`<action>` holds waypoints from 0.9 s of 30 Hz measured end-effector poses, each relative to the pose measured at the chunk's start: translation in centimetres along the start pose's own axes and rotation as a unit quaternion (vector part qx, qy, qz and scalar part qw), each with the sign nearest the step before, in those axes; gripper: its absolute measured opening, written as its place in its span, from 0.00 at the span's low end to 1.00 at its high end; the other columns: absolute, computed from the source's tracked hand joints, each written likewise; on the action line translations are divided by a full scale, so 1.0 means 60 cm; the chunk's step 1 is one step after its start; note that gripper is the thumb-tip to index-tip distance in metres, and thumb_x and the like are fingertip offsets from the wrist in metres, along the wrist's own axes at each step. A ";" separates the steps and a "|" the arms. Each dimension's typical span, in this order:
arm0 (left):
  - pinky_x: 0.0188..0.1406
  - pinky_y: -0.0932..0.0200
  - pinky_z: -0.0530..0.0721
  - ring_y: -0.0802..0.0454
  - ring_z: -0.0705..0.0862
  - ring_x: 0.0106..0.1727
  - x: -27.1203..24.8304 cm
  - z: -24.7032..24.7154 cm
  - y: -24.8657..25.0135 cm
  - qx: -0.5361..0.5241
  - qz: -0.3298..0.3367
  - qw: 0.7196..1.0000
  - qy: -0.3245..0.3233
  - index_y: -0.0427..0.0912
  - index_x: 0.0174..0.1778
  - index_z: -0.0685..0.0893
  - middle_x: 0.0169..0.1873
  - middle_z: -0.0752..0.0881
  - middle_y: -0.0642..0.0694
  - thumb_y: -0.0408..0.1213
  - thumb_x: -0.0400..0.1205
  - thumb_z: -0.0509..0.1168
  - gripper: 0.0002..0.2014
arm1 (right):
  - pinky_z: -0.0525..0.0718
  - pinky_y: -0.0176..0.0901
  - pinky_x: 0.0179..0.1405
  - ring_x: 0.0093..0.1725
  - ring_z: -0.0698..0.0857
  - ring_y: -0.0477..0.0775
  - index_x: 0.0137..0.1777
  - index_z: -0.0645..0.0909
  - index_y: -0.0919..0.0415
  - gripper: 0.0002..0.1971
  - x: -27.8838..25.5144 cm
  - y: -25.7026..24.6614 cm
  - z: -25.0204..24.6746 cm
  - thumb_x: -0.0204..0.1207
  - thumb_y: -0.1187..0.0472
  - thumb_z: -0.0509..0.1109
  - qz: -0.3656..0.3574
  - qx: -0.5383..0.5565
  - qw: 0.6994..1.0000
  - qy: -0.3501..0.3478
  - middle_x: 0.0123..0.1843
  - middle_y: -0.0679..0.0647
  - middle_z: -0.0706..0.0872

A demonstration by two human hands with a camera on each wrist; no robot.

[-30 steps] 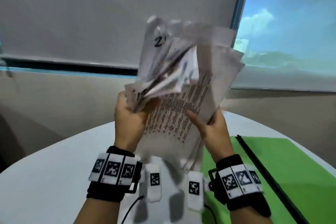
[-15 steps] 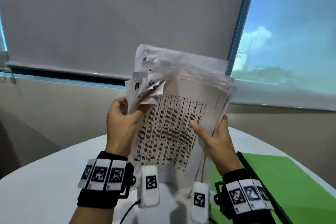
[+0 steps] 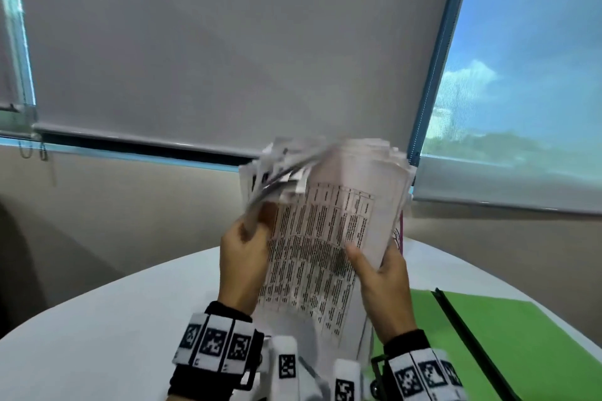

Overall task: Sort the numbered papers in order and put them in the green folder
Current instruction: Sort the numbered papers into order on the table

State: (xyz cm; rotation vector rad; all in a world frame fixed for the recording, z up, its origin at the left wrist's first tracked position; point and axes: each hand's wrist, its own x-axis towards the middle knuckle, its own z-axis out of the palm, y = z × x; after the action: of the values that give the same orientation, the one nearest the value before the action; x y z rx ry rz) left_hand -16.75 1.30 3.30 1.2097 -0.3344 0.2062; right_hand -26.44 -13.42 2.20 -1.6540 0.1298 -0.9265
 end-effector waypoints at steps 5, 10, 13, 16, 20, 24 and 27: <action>0.48 0.44 0.88 0.42 0.89 0.44 0.004 -0.007 0.036 -0.068 0.032 0.997 0.017 0.42 0.45 0.84 0.43 0.90 0.39 0.54 0.78 0.70 0.16 | 0.87 0.38 0.56 0.54 0.89 0.42 0.61 0.77 0.46 0.18 0.007 -0.006 -0.008 0.75 0.61 0.75 -0.016 0.033 0.999 0.034 0.55 0.48 0.90; 0.42 0.67 0.87 0.56 0.90 0.47 0.012 -0.021 0.047 -0.031 0.020 0.995 -0.095 0.43 0.52 0.87 0.41 0.93 0.52 0.41 0.72 0.75 0.14 | 0.85 0.52 0.64 0.57 0.90 0.45 0.67 0.77 0.54 0.29 -0.002 0.014 -0.032 0.66 0.61 0.82 0.028 0.004 1.000 0.006 0.57 0.46 0.91; 0.32 0.69 0.86 0.62 0.89 0.34 0.020 -0.007 0.053 -0.012 0.056 0.995 -0.087 0.39 0.43 0.88 0.32 0.91 0.50 0.29 0.76 0.72 0.03 | 0.85 0.48 0.62 0.59 0.89 0.48 0.70 0.73 0.55 0.32 0.000 0.018 -0.039 0.66 0.60 0.82 0.056 0.016 0.997 -0.045 0.60 0.49 0.90; 0.38 0.59 0.89 0.54 0.90 0.39 0.035 -0.017 0.050 -0.113 0.030 0.993 0.005 0.40 0.43 0.88 0.38 0.92 0.46 0.33 0.75 0.73 0.03 | 0.86 0.48 0.61 0.58 0.89 0.47 0.68 0.75 0.51 0.36 0.002 0.033 -0.062 0.61 0.48 0.85 0.103 -0.036 0.993 -0.047 0.60 0.50 0.90; 0.50 0.47 0.89 0.48 0.90 0.55 0.059 -0.047 0.031 -0.348 -0.088 0.933 0.025 0.41 0.60 0.85 0.53 0.91 0.43 0.38 0.78 0.70 0.15 | 0.83 0.59 0.65 0.59 0.88 0.55 0.68 0.77 0.55 0.44 -0.010 0.059 -0.069 0.51 0.42 0.87 0.171 0.057 0.983 0.024 0.59 0.52 0.90; 0.52 0.46 0.90 0.51 0.90 0.55 0.049 -0.037 0.007 -0.388 -0.179 0.903 -0.046 0.42 0.64 0.84 0.51 0.92 0.45 0.39 0.81 0.66 0.15 | 0.78 0.65 0.70 0.63 0.87 0.65 0.71 0.78 0.62 0.31 -0.007 0.042 -0.041 0.66 0.58 0.80 0.198 0.282 0.939 0.016 0.62 0.62 0.89; 0.38 0.58 0.91 0.54 0.92 0.41 0.056 -0.060 -0.005 -0.318 -0.173 0.931 -0.043 0.37 0.53 0.87 0.41 0.92 0.45 0.29 0.77 0.67 0.10 | 0.87 0.55 0.53 0.52 0.91 0.62 0.61 0.83 0.70 0.18 0.015 0.016 -0.057 0.71 0.66 0.74 0.129 0.233 0.963 0.029 0.52 0.63 0.92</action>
State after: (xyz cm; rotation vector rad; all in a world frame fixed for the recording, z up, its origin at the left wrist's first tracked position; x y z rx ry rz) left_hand -12.99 4.49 3.13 0.6148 -0.2300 -0.2526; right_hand -27.61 -16.84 1.85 -1.1436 0.1493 -0.7373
